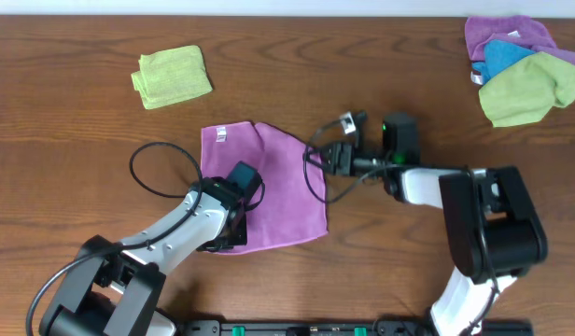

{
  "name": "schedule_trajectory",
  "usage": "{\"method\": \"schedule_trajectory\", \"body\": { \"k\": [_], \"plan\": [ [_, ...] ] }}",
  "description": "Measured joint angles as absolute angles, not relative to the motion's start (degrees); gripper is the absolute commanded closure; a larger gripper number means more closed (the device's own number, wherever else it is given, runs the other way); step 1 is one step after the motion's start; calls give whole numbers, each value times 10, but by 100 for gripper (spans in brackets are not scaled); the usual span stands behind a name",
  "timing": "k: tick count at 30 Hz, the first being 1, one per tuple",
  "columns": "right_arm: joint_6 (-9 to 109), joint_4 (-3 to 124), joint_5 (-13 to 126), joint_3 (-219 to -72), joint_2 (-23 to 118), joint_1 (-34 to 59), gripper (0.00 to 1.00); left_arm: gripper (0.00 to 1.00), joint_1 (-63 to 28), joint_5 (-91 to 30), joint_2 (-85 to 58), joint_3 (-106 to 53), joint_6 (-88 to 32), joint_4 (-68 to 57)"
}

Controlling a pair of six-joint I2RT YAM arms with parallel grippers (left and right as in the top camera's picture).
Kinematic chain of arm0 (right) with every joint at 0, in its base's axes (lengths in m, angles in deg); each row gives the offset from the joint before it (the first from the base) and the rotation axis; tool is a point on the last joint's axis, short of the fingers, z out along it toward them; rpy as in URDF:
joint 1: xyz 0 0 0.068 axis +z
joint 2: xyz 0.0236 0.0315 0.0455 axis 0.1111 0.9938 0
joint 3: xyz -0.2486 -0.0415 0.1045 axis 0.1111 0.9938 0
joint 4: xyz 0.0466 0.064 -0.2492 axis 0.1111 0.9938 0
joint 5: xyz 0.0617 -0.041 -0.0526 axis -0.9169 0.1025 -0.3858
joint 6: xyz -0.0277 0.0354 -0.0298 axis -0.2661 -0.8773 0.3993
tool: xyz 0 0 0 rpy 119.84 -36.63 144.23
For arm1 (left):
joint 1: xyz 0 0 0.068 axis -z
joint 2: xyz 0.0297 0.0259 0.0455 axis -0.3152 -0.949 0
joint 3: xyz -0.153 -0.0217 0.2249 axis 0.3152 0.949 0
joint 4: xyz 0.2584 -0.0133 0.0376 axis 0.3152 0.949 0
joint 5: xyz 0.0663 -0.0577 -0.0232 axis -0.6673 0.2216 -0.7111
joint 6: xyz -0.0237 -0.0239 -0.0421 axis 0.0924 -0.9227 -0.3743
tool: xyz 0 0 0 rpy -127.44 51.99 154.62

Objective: Fold the cloth

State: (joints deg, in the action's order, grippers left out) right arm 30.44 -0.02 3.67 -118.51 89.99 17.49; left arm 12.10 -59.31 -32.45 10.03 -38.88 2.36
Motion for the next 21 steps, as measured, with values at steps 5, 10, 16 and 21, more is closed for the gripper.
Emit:
{"method": "schedule_trajectory", "body": {
  "k": [5, 10, 16, 21],
  "plan": [
    [289, 0, 33, -1223, 935, 175, 20, 94, 121, -593, -324, 100, -383, 23],
    [286, 0, 36, -1249, 940, 174, 21, 94, 121, -593, -323, 101, -381, 19],
    [284, -24, 39, -1290, 940, 158, 22, 94, 121, -593, -322, 102, -381, 18],
    [282, -9, 19, -1299, 940, 135, 28, 94, 121, -593, -322, 102, -381, 18]
  ]
}}
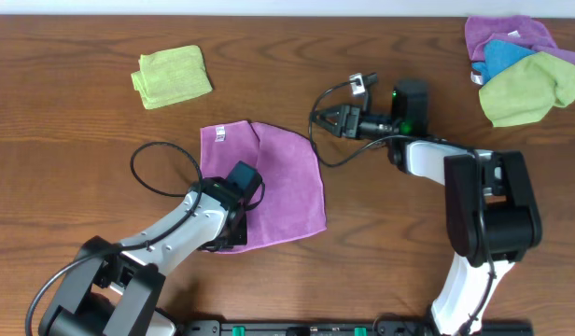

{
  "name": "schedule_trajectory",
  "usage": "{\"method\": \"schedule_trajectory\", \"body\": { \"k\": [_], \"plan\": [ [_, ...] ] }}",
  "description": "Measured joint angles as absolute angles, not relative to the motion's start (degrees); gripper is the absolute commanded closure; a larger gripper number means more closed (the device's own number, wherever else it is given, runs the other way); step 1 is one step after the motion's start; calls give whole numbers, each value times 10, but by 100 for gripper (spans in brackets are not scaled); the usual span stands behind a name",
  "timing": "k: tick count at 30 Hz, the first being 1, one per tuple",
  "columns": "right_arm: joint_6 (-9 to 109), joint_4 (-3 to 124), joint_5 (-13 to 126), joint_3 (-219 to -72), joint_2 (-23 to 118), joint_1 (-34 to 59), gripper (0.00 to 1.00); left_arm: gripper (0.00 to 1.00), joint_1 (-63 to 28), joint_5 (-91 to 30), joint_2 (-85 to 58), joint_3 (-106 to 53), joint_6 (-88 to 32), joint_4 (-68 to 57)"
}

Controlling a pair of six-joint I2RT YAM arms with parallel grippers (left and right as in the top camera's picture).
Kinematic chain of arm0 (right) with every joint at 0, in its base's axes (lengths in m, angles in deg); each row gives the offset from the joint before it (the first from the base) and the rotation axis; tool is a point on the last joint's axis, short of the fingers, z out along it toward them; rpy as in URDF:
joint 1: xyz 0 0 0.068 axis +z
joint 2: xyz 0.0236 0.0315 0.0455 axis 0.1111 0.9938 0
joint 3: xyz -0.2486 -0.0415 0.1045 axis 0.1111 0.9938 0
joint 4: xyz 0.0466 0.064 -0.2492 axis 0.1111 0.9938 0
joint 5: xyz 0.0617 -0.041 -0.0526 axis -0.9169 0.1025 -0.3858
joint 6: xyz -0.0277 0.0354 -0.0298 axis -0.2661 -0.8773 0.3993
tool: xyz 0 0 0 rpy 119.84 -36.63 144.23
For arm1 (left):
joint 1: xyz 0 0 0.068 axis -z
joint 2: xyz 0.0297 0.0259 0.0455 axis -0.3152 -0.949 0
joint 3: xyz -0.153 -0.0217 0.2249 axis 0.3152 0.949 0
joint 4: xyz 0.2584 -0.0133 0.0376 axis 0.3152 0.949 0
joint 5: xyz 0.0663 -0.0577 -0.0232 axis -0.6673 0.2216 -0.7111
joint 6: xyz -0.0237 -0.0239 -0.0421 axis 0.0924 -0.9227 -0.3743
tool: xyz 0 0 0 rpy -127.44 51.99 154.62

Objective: Fold the cloth

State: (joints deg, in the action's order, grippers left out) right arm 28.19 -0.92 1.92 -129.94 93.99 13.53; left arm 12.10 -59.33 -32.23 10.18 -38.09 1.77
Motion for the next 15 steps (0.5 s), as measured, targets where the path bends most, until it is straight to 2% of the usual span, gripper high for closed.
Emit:
{"method": "schedule_trajectory", "body": {
  "k": [2, 3, 5, 6, 7, 15],
  "plan": [
    [283, 4, 8, -1299, 940, 131, 37, 94, 121, -594, -322, 102, -381, 17],
    [282, 6, 0, -1299, 940, 131, 47, 94, 121, -594, -322, 102, -381, 15],
    [281, 6, -14, -1299, 940, 137, 82, 94, 121, -594, -322, 102, -381, 13],
    [280, 6, -18, -1299, 940, 140, 95, 94, 121, -593, -322, 102, -381, 12],
    [280, 7, -23, -1299, 940, 145, 98, 94, 121, -593, -322, 102, -381, 11],
    [275, 7, -62, -1299, 940, 170, 98, 94, 121, -586, -326, 90, -380, 10]
  ]
}}
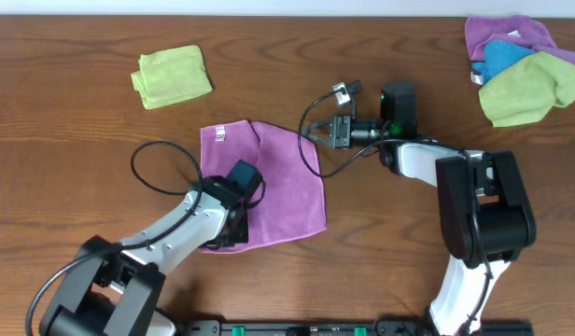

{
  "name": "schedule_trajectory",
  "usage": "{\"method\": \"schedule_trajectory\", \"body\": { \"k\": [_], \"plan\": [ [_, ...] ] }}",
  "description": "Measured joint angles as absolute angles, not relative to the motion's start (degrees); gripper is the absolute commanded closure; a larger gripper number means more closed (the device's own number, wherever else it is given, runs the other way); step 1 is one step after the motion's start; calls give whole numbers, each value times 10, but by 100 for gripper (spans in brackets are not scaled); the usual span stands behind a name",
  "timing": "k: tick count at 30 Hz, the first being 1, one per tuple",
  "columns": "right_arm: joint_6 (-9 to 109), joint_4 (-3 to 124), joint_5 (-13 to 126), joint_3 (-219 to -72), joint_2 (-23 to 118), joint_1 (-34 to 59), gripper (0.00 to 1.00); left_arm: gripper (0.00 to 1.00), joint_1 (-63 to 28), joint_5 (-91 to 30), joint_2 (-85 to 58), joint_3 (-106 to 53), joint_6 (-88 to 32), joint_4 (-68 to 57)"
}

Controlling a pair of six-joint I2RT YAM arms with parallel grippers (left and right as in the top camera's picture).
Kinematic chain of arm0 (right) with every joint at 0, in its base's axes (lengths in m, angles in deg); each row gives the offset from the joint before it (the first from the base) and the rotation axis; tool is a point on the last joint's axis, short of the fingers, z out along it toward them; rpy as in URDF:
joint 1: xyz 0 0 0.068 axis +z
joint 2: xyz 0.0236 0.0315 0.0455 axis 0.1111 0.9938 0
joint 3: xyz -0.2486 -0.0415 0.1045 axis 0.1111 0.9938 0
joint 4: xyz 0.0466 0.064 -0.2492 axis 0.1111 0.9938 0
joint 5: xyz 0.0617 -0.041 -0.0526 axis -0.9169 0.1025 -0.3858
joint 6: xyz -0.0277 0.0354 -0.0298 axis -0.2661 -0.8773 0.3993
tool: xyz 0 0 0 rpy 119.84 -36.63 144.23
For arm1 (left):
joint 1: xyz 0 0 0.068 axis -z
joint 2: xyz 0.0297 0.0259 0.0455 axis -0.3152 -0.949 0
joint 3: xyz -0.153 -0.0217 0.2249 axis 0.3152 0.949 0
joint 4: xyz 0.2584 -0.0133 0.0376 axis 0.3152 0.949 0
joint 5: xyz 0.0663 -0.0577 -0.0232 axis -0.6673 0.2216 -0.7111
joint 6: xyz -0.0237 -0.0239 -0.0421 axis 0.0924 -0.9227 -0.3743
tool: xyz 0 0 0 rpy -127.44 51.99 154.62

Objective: Fold the cloth

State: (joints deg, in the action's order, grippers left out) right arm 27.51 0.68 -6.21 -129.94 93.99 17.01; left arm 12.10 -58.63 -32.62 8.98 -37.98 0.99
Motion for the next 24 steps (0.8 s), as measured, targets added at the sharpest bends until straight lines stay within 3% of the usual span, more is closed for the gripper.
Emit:
{"method": "schedule_trajectory", "body": {
  "k": [13, 16, 21, 24],
  "plan": [
    [280, 51, -52, -1343, 888, 166, 98, 94, 85, -609, -335, -169, -333, 79],
    [317, 182, -16, -1381, 871, 155, 98, 94, 31, -581, -335, -181, -321, 70],
    [486, 592, 151, -1532, 868, 141, 98, 94, -66, -532, -335, -180, -289, 58],
    [580, 699, 268, -1638, 868, 150, 98, 94, -76, -525, -335, -180, -265, 52]
  ]
}}
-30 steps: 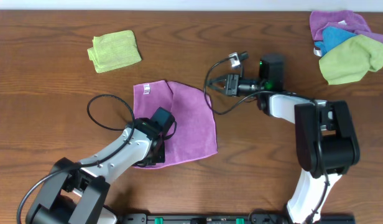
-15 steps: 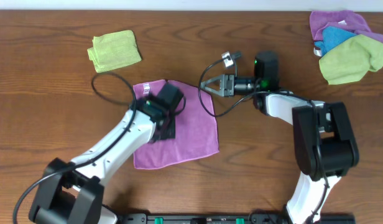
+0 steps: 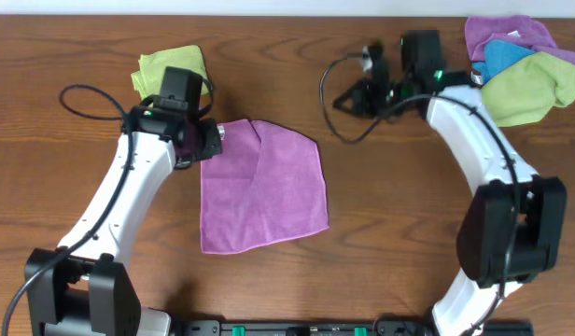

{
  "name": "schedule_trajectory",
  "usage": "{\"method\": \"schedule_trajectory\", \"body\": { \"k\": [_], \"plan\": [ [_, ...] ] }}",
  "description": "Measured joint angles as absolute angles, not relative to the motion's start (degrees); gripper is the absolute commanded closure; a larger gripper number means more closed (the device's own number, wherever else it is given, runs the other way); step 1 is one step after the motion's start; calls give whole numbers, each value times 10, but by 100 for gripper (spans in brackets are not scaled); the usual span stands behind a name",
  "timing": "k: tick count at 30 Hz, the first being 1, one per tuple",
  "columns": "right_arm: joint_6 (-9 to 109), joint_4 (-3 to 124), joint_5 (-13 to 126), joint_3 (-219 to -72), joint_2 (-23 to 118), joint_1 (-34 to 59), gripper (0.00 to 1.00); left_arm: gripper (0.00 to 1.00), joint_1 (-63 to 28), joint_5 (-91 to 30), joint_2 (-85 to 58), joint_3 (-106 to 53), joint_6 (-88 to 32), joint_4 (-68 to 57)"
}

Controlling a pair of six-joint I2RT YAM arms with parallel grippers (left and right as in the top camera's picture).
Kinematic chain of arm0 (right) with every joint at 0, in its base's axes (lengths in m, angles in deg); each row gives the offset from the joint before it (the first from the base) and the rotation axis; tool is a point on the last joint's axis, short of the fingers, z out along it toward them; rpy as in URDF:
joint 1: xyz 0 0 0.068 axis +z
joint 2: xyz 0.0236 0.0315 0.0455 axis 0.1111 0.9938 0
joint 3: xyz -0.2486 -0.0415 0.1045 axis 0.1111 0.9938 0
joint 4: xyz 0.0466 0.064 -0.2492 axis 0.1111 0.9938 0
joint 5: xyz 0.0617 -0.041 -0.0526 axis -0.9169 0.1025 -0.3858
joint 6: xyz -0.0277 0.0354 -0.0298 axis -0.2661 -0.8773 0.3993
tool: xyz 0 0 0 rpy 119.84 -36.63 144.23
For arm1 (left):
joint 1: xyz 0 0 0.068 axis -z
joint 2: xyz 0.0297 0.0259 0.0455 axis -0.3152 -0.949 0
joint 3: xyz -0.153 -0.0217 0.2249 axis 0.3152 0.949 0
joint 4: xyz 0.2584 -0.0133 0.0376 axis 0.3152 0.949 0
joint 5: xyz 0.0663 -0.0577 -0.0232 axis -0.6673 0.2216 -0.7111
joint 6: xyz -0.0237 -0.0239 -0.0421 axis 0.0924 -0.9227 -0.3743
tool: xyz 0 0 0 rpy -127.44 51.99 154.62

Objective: Fold the cloth

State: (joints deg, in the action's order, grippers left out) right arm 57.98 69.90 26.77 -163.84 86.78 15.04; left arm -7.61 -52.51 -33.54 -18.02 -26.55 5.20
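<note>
The purple cloth lies spread flat in one layer at the table's middle, with a faint crease down from its top edge. My left gripper sits at the cloth's top left corner, covering that corner. Whether its fingers hold the fabric is hidden from above. My right gripper hangs over bare wood, up and to the right of the cloth's top right corner. Its fingers look parted and nothing is in them.
A folded green cloth lies at the back left, partly under my left arm. A pile of purple, blue and green cloths sits at the back right corner. Black cables loop off both wrists.
My left gripper has gone from the cloth's lower left edge to its top left corner. My right gripper has left the cloth's top right corner and is now farther back and right.
At first my left gripper rested on the cloth's lower left part and my right gripper was at its right edge. My right gripper then stood just off the top right corner, then at it. Now the cloth lies uncovered and flat, and both grippers are near the back.
</note>
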Motion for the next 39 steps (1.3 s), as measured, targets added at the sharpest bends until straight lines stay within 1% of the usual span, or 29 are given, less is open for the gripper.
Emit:
{"method": "schedule_trajectory", "body": {
  "k": [3, 9, 14, 18, 23, 28, 39],
  "plan": [
    [623, 711, 328, -1685, 862, 164, 99, 94, -73, -522, -335, -180, -252, 48],
    [674, 736, 429, -1692, 865, 214, 99, 94, -71, -522, -364, -180, -243, 44],
    [695, 750, 513, -1692, 892, 280, 98, 94, -71, -522, -428, -180, -243, 37],
    [702, 759, 563, -1688, 928, 306, 98, 94, -71, -522, -446, -180, -243, 22],
    [705, 756, 582, -1668, 966, 309, 98, 94, -71, -522, -465, -180, -243, -3],
    [706, 733, 566, -1657, 989, 310, 98, 94, -71, -533, -470, -180, -243, -24],
    [714, 690, 547, -1657, 991, 327, 99, 94, -71, -540, -519, -180, -244, -51]
  ]
}}
